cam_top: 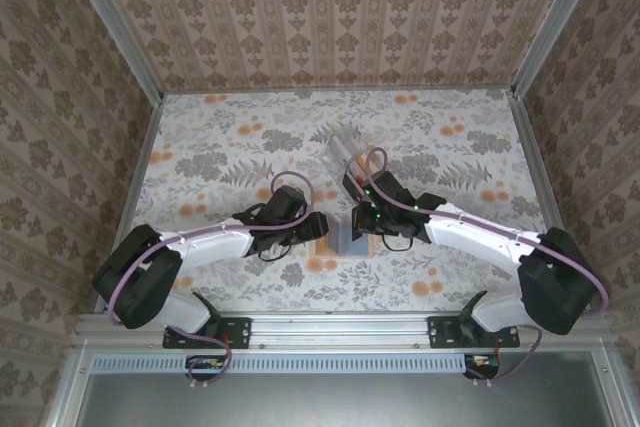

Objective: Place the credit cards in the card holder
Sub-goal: Flip over the card slot in the card holder, then insert the credit card into the card slot.

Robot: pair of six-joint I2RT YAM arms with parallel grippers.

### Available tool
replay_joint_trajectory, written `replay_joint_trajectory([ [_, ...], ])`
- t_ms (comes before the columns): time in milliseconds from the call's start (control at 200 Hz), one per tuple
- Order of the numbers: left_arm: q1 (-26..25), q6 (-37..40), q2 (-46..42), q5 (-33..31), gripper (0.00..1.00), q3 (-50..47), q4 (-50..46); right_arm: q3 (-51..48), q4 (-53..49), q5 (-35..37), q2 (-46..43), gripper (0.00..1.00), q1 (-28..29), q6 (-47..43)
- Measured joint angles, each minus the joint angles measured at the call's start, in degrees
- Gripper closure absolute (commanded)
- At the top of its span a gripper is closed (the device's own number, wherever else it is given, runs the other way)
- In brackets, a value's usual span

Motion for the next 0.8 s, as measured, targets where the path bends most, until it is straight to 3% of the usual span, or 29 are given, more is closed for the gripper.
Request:
replay_joint_trajectory([
  [170,-0.26,-0.24,-2.29,-2.73,0.24,-0.39,-2.71,-0.28,-2.19,4.09,-6.1,1.0,-0.02,-0.07],
  [320,-0.24,-0.24,-3.93,-4.85,0.25,-0.42,-4.46,-2.49,1.14,2.69,-8.96,1.0,-0.07,-0.04],
  [580,-0.24,0.28,-0.07,-2.69,0.37,0.0,-3.78,-8.61,15.26,-6.45,-1.01,1.0,0.02,3.87],
  [800,-0.26,0.48,2.97,-1.05,0.44,0.52,-2.47,-11.34,23.39,-9.75,3.78,1.0,0.22,6.43],
])
